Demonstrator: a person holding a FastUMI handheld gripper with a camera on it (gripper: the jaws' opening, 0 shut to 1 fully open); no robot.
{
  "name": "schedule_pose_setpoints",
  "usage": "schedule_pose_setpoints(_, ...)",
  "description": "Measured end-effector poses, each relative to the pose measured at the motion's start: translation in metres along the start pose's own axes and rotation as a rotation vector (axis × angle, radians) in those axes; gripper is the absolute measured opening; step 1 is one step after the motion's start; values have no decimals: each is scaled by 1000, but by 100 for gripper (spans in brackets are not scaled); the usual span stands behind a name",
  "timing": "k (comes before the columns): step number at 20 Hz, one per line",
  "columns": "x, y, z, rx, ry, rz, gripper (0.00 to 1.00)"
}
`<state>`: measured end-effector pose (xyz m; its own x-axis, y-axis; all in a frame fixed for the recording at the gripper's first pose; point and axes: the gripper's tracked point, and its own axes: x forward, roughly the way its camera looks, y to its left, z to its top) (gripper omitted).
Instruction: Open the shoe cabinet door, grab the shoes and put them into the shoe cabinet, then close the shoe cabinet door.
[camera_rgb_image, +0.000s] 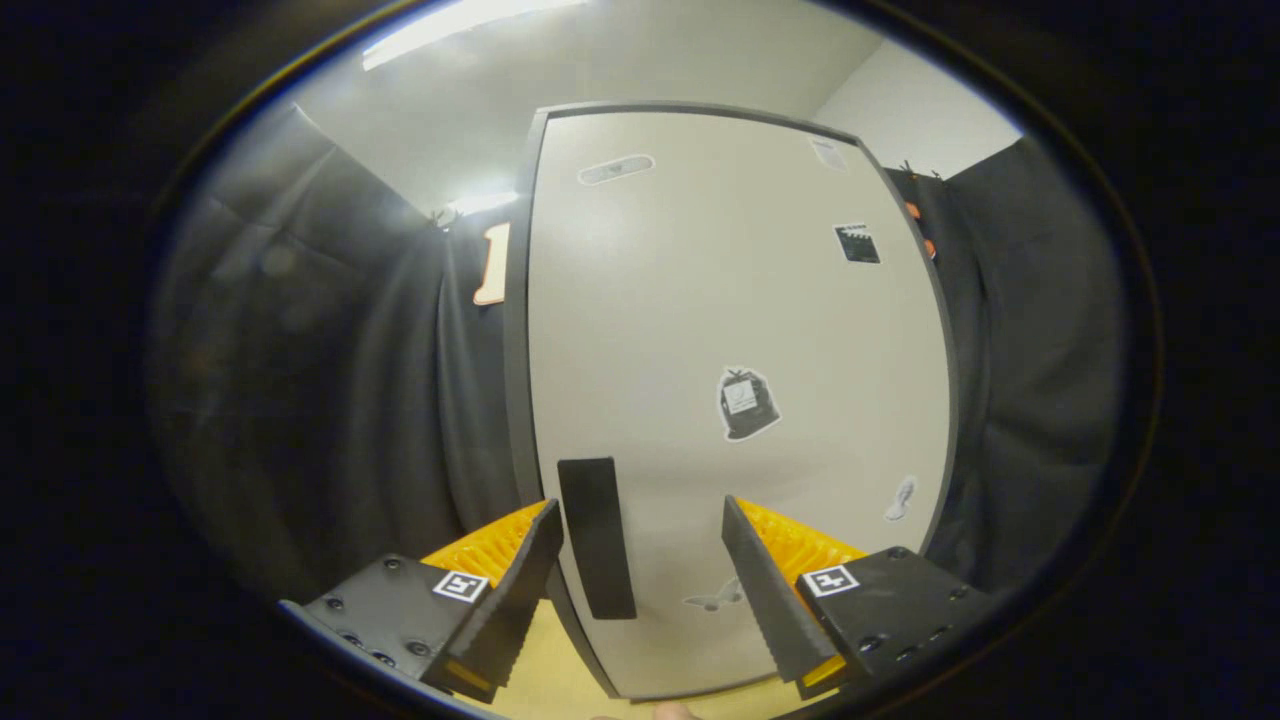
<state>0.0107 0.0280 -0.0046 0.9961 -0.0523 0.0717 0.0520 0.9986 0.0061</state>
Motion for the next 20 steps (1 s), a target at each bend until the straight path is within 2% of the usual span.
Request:
schedule_pose_setpoints(14, -44, -79, 34, -44, -101, -95, 99)
schedule_pose_setpoints(20, -54, -123, 36, -66, -97, -81, 99)
